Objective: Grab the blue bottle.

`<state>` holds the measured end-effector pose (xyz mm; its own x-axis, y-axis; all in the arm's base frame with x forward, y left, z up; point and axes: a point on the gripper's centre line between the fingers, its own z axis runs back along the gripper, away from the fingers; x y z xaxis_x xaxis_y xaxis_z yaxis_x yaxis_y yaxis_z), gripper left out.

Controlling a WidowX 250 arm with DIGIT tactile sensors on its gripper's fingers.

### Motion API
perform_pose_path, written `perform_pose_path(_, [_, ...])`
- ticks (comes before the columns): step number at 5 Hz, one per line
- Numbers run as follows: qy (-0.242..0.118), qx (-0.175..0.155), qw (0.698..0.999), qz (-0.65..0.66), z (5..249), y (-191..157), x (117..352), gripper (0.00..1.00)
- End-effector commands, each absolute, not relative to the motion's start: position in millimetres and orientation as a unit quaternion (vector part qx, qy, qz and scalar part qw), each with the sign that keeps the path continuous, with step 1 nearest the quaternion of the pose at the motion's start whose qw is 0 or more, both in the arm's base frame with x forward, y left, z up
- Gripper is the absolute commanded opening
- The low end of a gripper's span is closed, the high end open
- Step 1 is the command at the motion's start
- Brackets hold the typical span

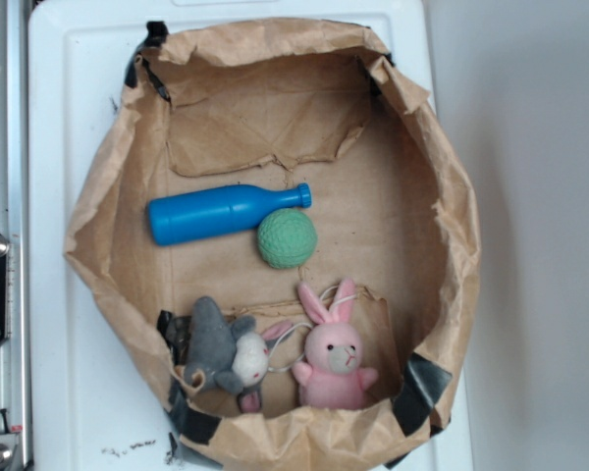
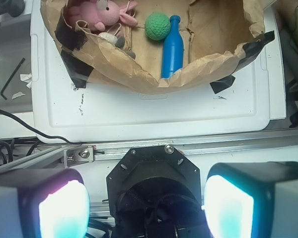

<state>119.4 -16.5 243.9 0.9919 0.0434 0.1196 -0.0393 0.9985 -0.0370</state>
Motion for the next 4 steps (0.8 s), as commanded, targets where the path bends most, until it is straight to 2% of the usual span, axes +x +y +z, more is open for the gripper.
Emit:
perform_pose_path(1, [-0.060, -0.017, 0.998, 0.021, 243.9, -16.5, 119.4, 1.00])
perform_pose_path(2, [-0.071, -0.050, 0.996, 0.034, 256.8, -8.9, 165.6, 1.00])
perform_pose_path(3, [-0.084, -0.045, 0.993, 0.075, 261.9, -2.8, 210.7, 1.00])
perform_pose_path(4, [-0.109, -0.030, 0.990, 0.084, 250.1, 22.3, 233.0, 1.00])
